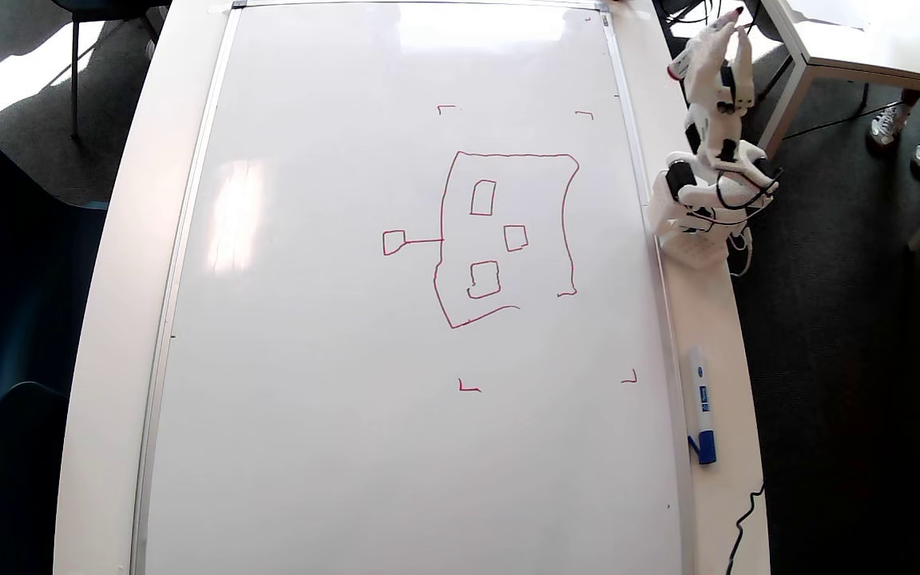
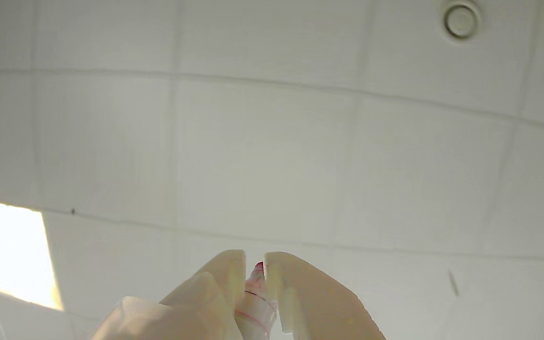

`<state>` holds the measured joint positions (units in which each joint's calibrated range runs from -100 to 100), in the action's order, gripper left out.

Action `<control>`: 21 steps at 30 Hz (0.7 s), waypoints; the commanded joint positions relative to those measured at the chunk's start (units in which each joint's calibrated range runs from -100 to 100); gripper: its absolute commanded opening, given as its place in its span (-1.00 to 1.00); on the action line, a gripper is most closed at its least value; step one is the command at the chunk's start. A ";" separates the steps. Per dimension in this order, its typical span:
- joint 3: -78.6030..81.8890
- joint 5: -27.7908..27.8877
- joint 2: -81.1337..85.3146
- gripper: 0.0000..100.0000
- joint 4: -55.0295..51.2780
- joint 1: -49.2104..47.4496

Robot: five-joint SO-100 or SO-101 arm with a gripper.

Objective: Draw on a whiteboard a robot head using a pen attached to the gripper

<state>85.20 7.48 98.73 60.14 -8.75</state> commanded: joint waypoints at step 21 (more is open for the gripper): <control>14.17 -0.13 0.01 -0.97 39.52 0.31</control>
<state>99.09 7.32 98.73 97.72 -8.82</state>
